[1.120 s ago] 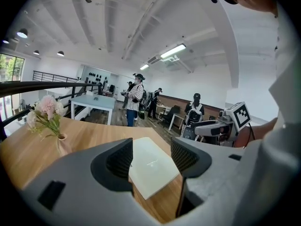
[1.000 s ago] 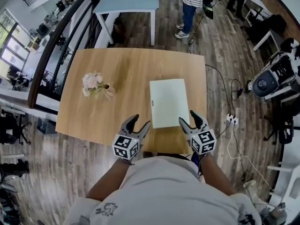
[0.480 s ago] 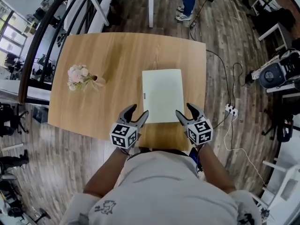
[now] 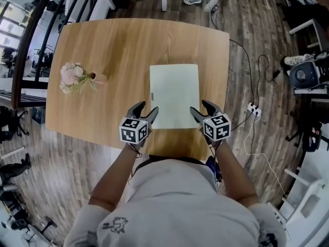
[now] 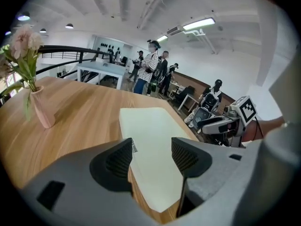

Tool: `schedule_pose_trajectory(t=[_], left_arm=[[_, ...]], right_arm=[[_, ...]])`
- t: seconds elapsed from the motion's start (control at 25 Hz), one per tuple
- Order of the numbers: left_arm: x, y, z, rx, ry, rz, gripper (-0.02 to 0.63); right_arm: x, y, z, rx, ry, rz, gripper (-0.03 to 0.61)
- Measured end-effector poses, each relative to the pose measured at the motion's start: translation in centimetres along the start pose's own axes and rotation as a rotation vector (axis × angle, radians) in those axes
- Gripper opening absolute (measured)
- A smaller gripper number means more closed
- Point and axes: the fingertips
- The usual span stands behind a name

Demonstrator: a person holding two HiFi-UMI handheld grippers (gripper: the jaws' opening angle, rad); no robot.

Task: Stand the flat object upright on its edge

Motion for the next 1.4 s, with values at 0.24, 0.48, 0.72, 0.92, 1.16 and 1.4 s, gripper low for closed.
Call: schedule_pose_trajectory(t=[0.24,0.48,0.72,0.92,1.16,1.4], left_arm=[[2.8,-1.5,-2.2,-0.065,0.029,-0.054,0.255],[5.2,-2.1,-4.3,-0.113,0.05,-0.091,0.255],[6.9,-2.9,-4.8,-0.131,0.048,-0.138,0.255],[7.3,-3.4,-5.1,-0.175,0.045,-0.151,0.255],[8.0,-3.5,-4.8,-0.18,0.034,-0.158,0.255],[8.0,-3.4,-4.8,-0.163,0.046,-0.164,0.255]], right_arm=[[3.0,-2.6,2.2,0.028,0.013,-0.079,0.284],[5.9,-4.4,3.8,0.101,0.053,-0.113,0.286],[6.9,-5.1,3.9,0.185,0.114,-0.099,0.307],[7.5,-5.4,3.6,0.203,0.138,-0.102,0.287],[7.5,-5.5,3.8,0.202,0.138,-0.107,0.281],[7.6,-5.4,3.7,0.183,0.13,-0.113,0.275]])
Point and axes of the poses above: the fingertips, and each gripper's own axes: x forward along the fingers, z to its right, y out of its top, and after that the axes turned 15 degrees about -x, right-handed
